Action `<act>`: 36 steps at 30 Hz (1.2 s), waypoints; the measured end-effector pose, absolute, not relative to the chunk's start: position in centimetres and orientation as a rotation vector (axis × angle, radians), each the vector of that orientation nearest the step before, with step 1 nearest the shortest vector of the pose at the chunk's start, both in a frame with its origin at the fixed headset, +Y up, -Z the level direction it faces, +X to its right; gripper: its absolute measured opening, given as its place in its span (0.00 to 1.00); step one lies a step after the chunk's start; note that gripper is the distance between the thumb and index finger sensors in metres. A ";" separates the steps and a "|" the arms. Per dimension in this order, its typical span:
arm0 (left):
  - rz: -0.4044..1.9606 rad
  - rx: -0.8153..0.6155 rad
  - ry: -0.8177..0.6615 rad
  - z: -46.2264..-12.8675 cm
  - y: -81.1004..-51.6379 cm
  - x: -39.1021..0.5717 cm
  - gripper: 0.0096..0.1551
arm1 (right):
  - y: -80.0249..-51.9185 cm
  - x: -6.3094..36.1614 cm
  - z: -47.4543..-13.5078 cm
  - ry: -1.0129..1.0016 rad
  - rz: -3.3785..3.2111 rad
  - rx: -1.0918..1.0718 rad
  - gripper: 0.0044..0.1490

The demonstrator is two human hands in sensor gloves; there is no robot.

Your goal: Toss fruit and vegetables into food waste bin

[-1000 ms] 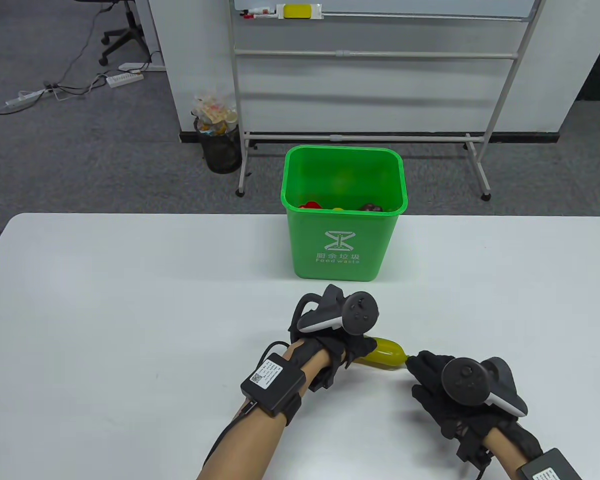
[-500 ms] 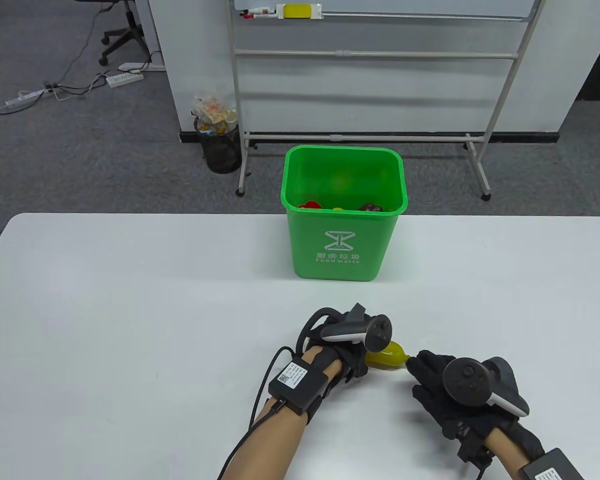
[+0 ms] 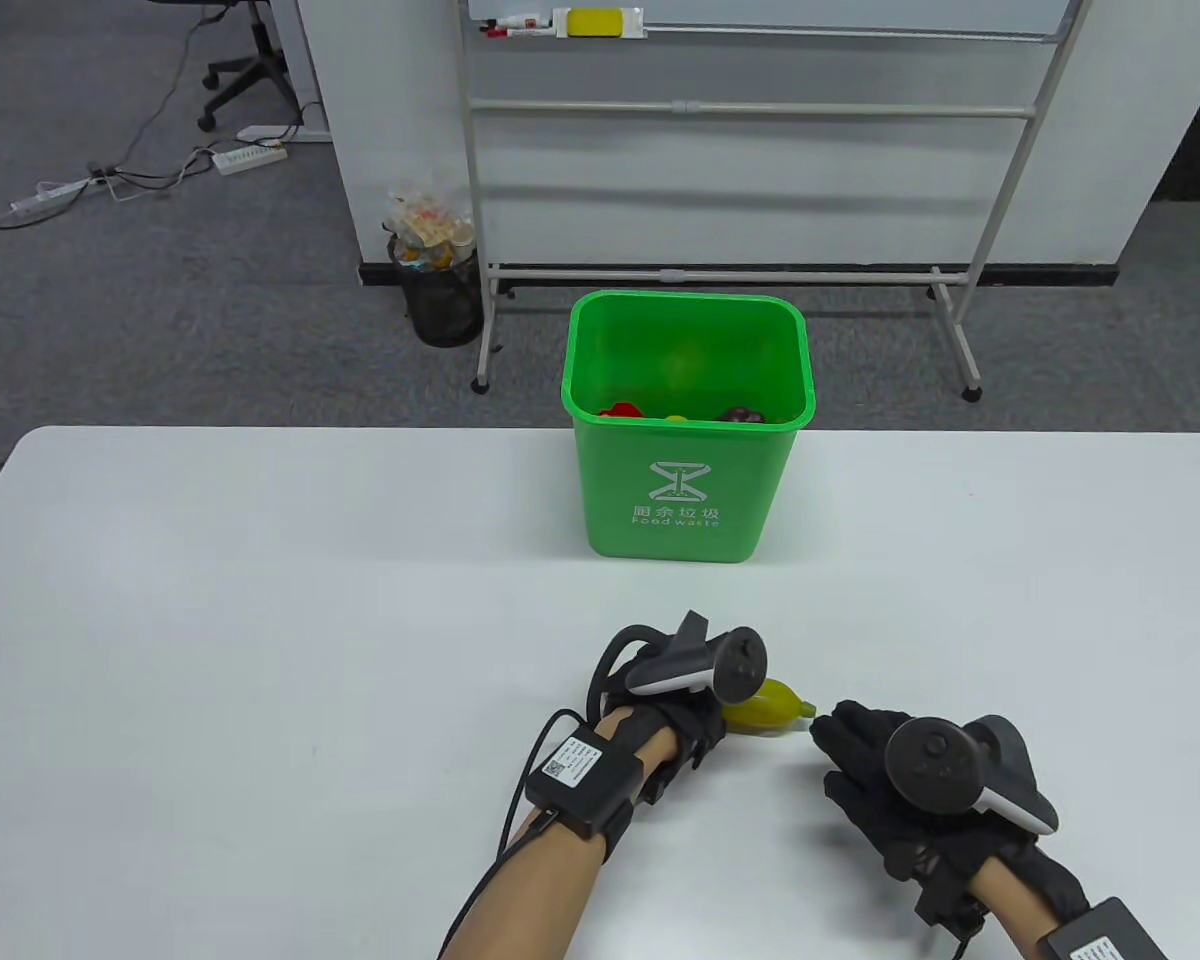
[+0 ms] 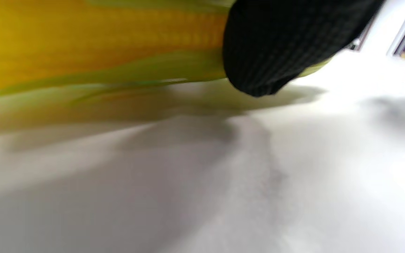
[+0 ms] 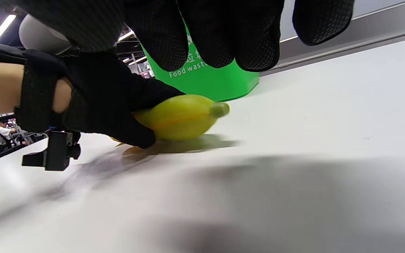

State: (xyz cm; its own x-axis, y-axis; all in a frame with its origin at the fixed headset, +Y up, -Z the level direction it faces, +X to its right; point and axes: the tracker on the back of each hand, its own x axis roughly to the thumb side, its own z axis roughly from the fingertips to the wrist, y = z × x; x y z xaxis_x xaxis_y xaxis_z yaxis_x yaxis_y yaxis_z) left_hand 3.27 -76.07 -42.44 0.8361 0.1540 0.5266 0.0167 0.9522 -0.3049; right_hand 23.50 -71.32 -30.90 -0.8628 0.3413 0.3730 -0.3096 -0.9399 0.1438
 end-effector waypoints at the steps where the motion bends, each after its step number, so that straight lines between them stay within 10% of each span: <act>1: 0.123 -0.314 -0.561 -42.3 -75.9 2.5 0.46 | -71.4 23.5 -30.9 0.113 2.743 0.573 0.43; 15: 1.294 -0.639 -0.603 -35.7 -78.9 -4.3 0.48 | -71.7 23.7 -30.9 0.127 2.716 0.572 0.43; 18: 1.566 -0.640 -0.700 -34.9 -75.2 -3.2 0.48 | -71.8 23.7 -31.0 0.137 2.719 0.563 0.43; 22: 1.755 -0.407 -0.832 -38.9 -63.1 -1.4 0.48 | -71.8 23.8 -31.1 0.127 2.723 0.560 0.43; 26: 1.737 -0.183 -0.503 -46.5 -52.5 -1.1 0.58 | -72.2 23.5 -31.2 0.147 2.733 0.562 0.43; 29: 1.653 -0.220 -0.210 -48.3 -52.4 -2.7 0.62 | -72.3 23.2 -31.0 0.167 2.754 0.569 0.43; 36: 1.761 -0.237 -0.274 -47.0 -57.1 -5.5 0.58 | -72.0 23.7 -31.1 0.162 2.724 0.562 0.43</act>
